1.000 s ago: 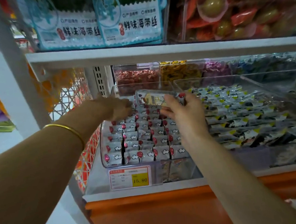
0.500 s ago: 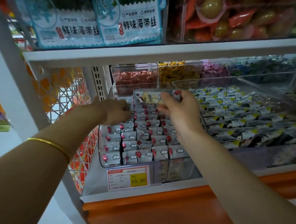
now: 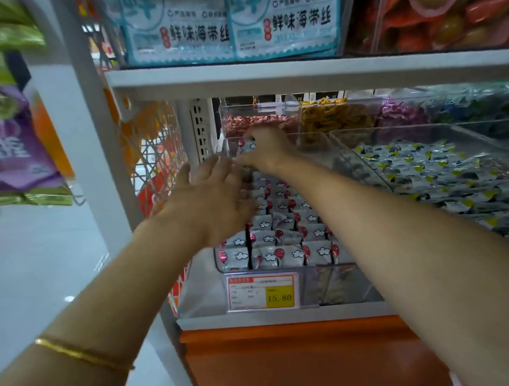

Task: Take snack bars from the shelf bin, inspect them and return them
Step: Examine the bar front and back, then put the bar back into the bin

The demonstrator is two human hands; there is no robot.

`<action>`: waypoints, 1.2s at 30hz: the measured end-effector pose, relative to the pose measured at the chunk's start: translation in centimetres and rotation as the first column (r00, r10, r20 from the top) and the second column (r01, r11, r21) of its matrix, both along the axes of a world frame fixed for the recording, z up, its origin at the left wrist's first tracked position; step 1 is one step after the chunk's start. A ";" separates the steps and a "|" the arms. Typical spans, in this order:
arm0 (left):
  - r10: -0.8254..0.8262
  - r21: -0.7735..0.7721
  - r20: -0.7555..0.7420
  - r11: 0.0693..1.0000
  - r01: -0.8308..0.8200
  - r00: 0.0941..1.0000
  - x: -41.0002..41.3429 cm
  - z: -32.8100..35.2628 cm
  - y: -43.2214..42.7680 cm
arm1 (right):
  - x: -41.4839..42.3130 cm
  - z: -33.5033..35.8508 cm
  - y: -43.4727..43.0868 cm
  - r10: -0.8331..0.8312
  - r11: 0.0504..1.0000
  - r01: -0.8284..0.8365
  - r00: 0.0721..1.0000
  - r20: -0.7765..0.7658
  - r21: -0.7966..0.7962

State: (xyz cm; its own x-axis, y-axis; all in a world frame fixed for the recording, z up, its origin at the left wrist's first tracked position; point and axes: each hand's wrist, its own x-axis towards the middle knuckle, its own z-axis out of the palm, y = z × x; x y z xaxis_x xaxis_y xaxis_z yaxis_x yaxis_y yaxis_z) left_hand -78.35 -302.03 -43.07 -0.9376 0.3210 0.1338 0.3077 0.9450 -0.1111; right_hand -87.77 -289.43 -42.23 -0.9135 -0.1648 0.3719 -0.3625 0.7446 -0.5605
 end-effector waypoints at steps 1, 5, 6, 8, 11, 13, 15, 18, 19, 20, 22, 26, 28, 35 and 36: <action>0.031 0.058 -0.008 0.998 -0.030 0.999 0.6 -0.3 -0.2 | -0.1 -0.1 -0.2 0.018 0.998 -0.019 1.000 0.014 0.067; 0.090 0.271 0.008 0.959 -0.089 0.996 2.0 -1.2 -0.3 | -0.3 -1.2 -0.7 0.099 0.967 -0.117 0.991 0.089 0.227; 0.084 0.317 0.009 0.945 -0.083 0.996 2.1 -1.2 -0.3 | -0.4 -1.5 -0.7 0.092 0.942 -0.117 0.991 0.093 0.314; 0.066 0.407 0.025 0.911 -0.071 0.997 2.1 -1.3 -0.2 | -0.9 -1.9 -0.7 0.021 0.888 -0.077 0.991 0.129 0.454; 0.052 0.506 0.059 0.859 -0.074 0.997 2.1 -1.5 -0.1 | -1.7 -1.3 -0.7 0.050 0.926 -0.100 0.989 0.142 0.365; 0.036 0.541 0.055 0.839 -0.060 0.998 2.0 -1.8 0.0 | -2.0 -0.7 -0.6 0.056 0.984 -0.069 0.995 0.082 0.165; 0.026 0.560 0.043 0.827 -0.045 0.999 1.7 -2.0 0.0 | -2.5 -0.6 -0.5 0.008 0.991 -0.010 1.000 0.010 0.136; 0.015 0.583 0.035 0.812 -0.033 0.999 1.6 -2.2 -0.1 | -3.6 -1.4 -1.0 -0.035 0.944 0.052 0.998 -0.059 0.325; 0.007 0.593 0.030 0.805 -0.024 1.000 1.5 -2.3 -0.1 | -3.9 -1.6 -1.2 -0.052 0.910 0.081 0.995 -0.081 0.408; 0.000 0.601 0.026 0.799 -0.015 1.000 1.4 -2.3 -0.1 | -4.0 -1.8 -1.4 -0.069 0.877 0.110 0.992 -0.104 0.467; -0.009 0.613 0.023 0.790 -0.007 1.000 1.4 -2.4 -0.2 | -4.1 -2.0 -1.5 -0.074 0.861 0.142 0.985 -0.156 0.488; -0.021 0.625 0.012 0.780 0.009 1.000 1.3 -2.5 -0.3 | -3.5 -1.2 -0.9 -0.035 0.992 0.049 0.992 -0.121 0.118; -0.018 0.632 0.021 0.775 0.000 1.000 1.1 -2.7 -0.4 | -2.2 -0.3 -0.5 -0.046 0.994 0.033 0.991 -0.129 -0.102; 0.073 0.627 -0.112 0.779 0.013 0.991 2.3 -2.2 0.0 | 6.2 1.3 2.5 -0.182 0.789 0.025 0.964 -0.194 -0.614; 0.096 0.609 -0.187 0.792 0.039 0.978 2.8 -2.1 0.1 | 7.7 1.2 3.3 -0.182 0.741 0.030 0.971 -0.158 -0.671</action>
